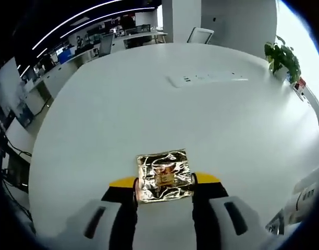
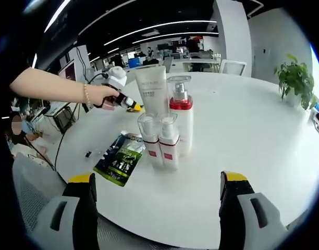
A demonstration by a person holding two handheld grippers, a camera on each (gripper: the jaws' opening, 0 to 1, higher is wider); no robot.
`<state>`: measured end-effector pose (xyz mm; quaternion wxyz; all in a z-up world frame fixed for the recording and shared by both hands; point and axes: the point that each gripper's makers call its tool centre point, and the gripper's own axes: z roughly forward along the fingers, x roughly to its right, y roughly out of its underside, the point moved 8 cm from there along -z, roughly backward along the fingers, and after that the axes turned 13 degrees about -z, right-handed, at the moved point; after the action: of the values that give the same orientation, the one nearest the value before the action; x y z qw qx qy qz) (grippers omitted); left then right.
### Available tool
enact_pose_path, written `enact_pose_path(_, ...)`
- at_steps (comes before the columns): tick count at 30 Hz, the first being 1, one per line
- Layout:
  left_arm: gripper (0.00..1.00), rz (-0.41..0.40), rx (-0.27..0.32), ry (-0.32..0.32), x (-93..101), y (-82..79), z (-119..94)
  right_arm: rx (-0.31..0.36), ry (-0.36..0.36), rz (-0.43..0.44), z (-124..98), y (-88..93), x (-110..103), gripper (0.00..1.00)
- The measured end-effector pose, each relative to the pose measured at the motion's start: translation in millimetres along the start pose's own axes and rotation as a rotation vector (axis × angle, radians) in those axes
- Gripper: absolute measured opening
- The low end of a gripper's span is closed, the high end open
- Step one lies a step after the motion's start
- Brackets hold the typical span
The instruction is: Arrange the skincare products in the storage area until every visible bottle or jar stands upright without overlapping.
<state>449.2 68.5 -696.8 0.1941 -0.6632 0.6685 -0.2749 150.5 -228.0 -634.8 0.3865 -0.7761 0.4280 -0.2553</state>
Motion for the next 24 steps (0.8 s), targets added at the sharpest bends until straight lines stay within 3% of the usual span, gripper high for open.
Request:
enact_pose_path(9, 0.37, 0.022, 0.014, 0.012, -1.0, -6.3, 2.1, 0.003, 0.000, -0.003, -0.2, -0.4, -0.2, 0.98)
enact_pose_path(17, 0.36, 0.028, 0.053, 0.033, -2.8, -4.8, -10.2, 0.017, 0.003, -0.006, -0.8, -1.8, 0.7, 0.98)
enact_pose_path(24, 0.35, 0.038, 0.081, 0.055, 4.6, 10.2, -30.9, 0.025, 0.001, -0.014, -1.5, -2.4, 0.0, 0.98)
